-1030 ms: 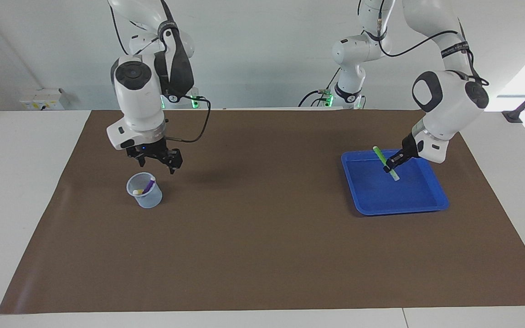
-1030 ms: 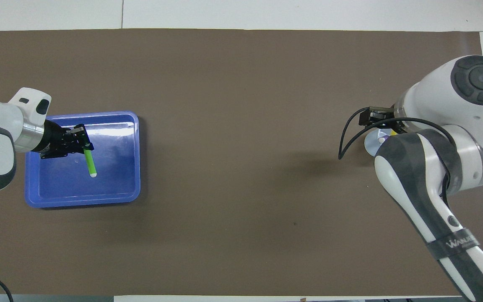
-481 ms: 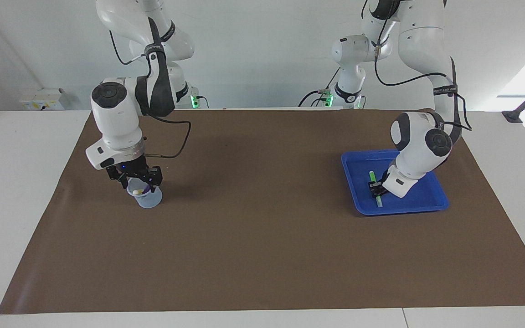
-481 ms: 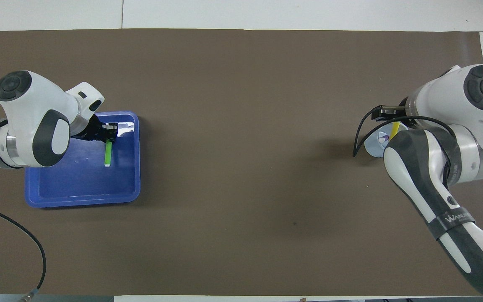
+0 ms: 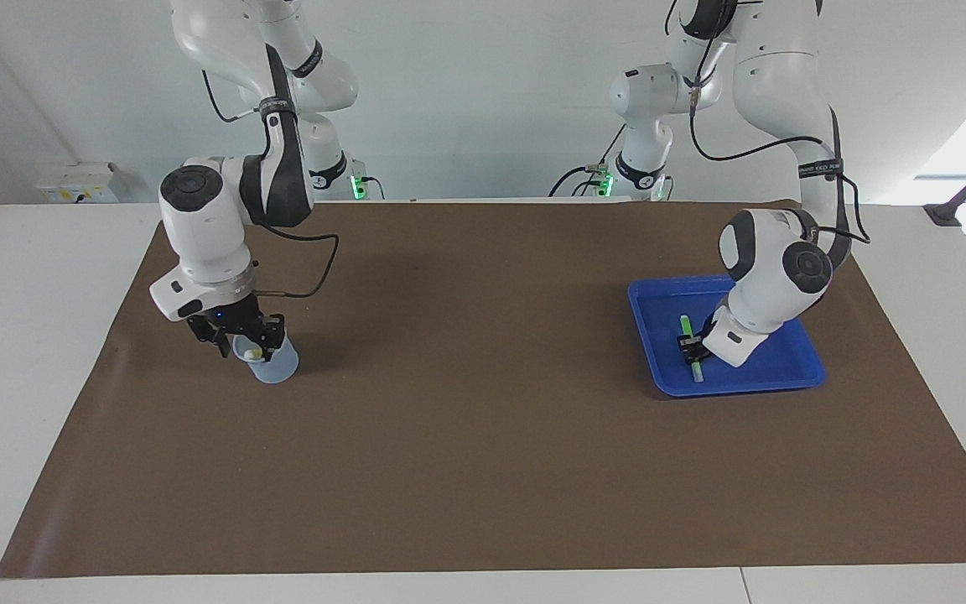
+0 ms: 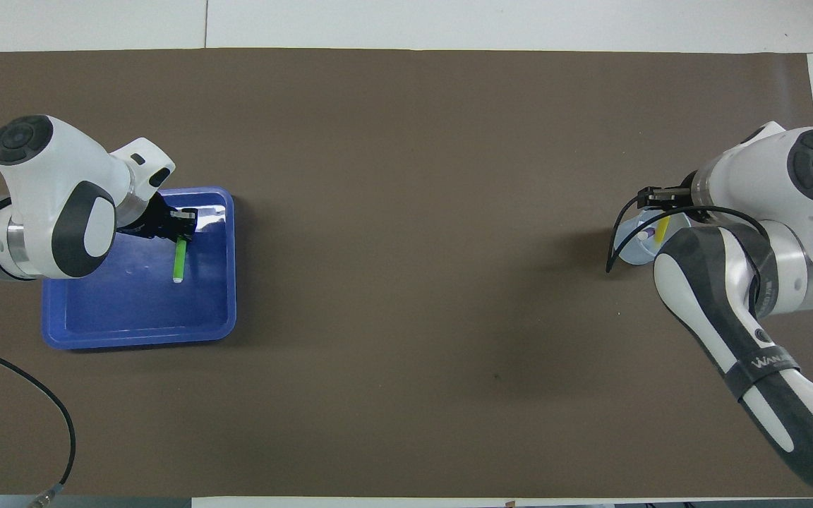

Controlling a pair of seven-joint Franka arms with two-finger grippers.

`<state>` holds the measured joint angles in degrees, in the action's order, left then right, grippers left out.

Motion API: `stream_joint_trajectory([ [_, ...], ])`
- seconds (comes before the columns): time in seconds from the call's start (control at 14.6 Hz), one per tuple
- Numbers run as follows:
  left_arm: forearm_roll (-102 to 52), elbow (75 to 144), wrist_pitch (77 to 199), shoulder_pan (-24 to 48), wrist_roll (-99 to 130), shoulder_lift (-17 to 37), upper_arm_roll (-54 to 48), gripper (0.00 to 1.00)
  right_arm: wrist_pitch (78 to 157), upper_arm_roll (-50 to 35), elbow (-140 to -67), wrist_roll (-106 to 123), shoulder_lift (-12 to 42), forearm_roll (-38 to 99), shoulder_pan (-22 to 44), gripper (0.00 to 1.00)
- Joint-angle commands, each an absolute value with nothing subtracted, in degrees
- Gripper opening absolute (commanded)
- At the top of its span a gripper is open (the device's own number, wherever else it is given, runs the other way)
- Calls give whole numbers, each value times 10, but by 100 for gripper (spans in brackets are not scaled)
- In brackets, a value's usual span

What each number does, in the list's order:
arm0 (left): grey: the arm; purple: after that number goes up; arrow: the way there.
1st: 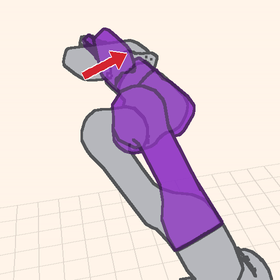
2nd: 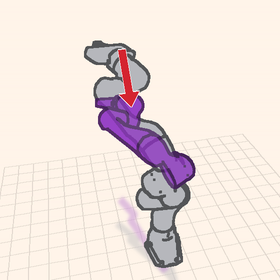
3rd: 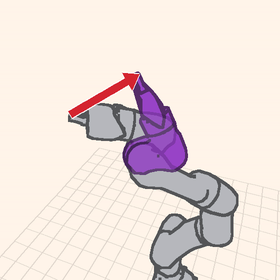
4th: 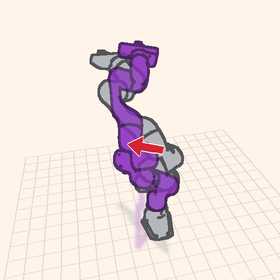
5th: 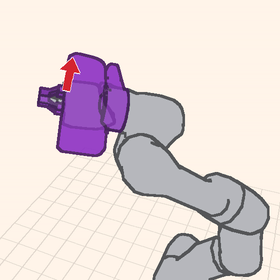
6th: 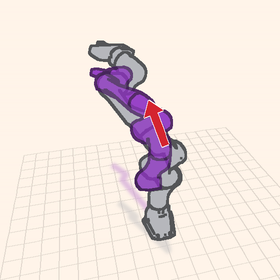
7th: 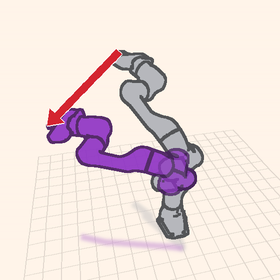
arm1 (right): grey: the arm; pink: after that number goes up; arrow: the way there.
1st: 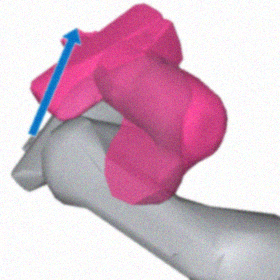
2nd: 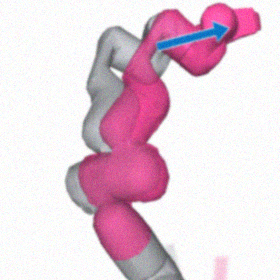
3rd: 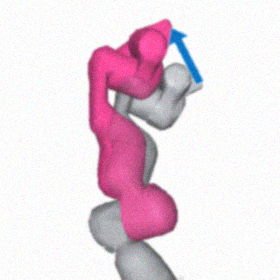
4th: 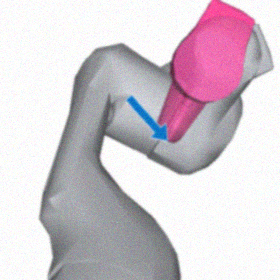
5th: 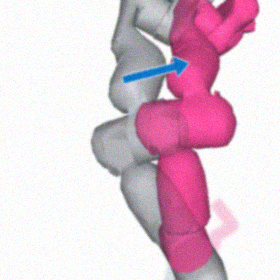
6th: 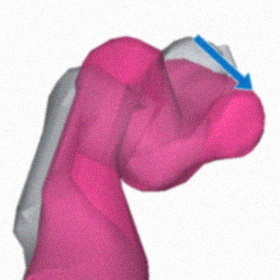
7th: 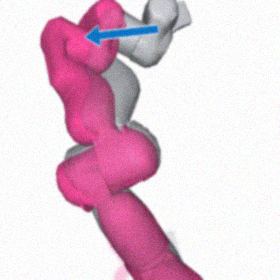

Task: Right arm passes pens to left for tray arrangement
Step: 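Grasp the yellow pen in the cup with the right gripper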

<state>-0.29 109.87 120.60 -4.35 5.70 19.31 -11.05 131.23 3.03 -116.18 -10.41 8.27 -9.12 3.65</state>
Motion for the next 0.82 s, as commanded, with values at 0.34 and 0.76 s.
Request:
stream_joint_trajectory([
  [0.34,6,1108,1181,-52,54,170,-109,0,1329,31,-1176,-101,73,-101,36,0],
  [0.76,6,1130,1192,-59,58,162,-109,79,1298,31,-1166,-101,45,-100,37,0],
])
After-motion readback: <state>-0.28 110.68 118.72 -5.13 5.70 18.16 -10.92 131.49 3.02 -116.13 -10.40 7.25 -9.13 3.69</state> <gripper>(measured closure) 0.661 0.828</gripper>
